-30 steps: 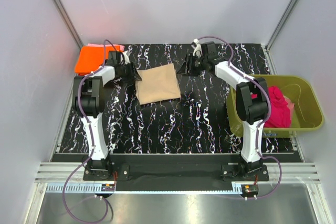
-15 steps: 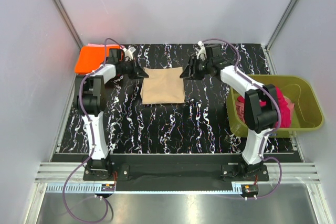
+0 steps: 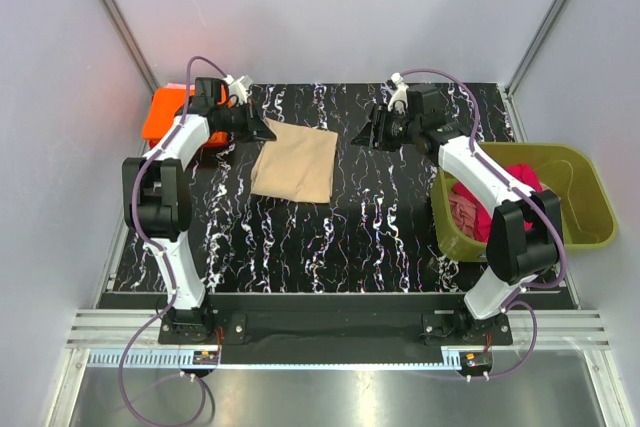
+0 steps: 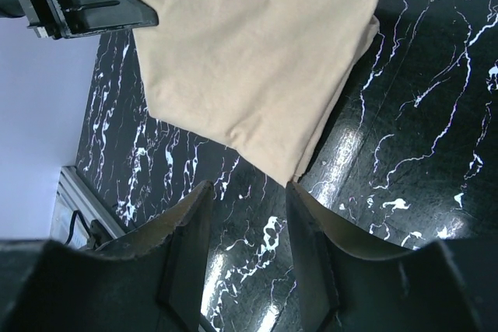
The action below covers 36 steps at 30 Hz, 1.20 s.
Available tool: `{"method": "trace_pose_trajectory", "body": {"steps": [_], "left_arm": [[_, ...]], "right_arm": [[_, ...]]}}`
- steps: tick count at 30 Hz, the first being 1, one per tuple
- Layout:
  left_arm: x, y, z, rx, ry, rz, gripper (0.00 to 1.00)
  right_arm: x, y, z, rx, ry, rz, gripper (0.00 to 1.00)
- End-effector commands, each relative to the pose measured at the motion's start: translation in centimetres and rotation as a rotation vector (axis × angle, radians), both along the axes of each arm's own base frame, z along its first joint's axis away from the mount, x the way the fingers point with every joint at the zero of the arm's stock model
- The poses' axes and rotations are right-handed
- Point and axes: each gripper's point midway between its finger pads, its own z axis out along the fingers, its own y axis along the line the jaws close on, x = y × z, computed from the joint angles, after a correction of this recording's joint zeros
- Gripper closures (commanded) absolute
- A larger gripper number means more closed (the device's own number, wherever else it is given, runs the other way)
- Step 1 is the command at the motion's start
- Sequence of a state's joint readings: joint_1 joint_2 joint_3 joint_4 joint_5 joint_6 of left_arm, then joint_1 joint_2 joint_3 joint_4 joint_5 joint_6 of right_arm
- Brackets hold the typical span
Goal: Fold and stack the t-shirts
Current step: Neatly place the folded tshirt to the corner
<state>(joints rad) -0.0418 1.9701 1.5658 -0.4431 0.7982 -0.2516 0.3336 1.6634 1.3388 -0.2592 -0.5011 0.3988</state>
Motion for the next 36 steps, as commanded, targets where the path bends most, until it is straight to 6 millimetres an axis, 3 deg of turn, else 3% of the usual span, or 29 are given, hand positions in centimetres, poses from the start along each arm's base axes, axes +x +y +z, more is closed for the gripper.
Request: {"method": "trace_pose_trajectory", "body": {"steps": [1, 6, 10, 18, 23, 27, 33, 35, 36], "left_arm": [[-0.4, 0.8, 0.9, 0.037, -0.023, 0.015, 1.00], [0.2, 1.3, -1.3, 0.040, 0.023, 0.024, 1.00], [1.0, 2.2, -1.3, 0.084, 0.004, 0.061, 1.00], [0.5, 5.7, 3.0, 0.311, -0.102, 0.115, 1.00], [1.3, 7.4, 7.4, 0.409, -0.232, 0.143, 1.00], [3.2, 9.1, 11.0, 0.490, -0.345, 0.198, 1.00], [5.4, 11.1, 13.3, 0.593, -0.438, 0.220, 1.00], [6.0, 13.6, 13.2, 0.632, -0.415, 0.268, 1.00], [6.5, 14.3, 14.4, 0.640, -0.438, 0.293, 1.00]], "right_arm": [[-0.1, 0.0, 1.3, 0.003, -0.045, -0.005, 0.50], [-0.1, 0.0, 1.7, 0.004, -0.051, -0.006, 0.51], [-0.1, -0.1, 2.2, 0.003, -0.062, -0.007, 0.50], [-0.4, -0.1, 3.2, 0.011, -0.075, -0.001, 0.50], [-0.8, -0.2, 4.3, 0.022, -0.095, -0.008, 0.50], [-0.7, -0.3, 5.1, 0.026, -0.112, -0.014, 0.50], [-0.3, -0.3, 5.9, 0.032, -0.130, -0.027, 0.49], [0.0, -0.3, 5.6, 0.028, -0.126, -0.031, 0.49], [0.2, -0.2, 5.7, 0.025, -0.130, -0.031, 0.49]]}}
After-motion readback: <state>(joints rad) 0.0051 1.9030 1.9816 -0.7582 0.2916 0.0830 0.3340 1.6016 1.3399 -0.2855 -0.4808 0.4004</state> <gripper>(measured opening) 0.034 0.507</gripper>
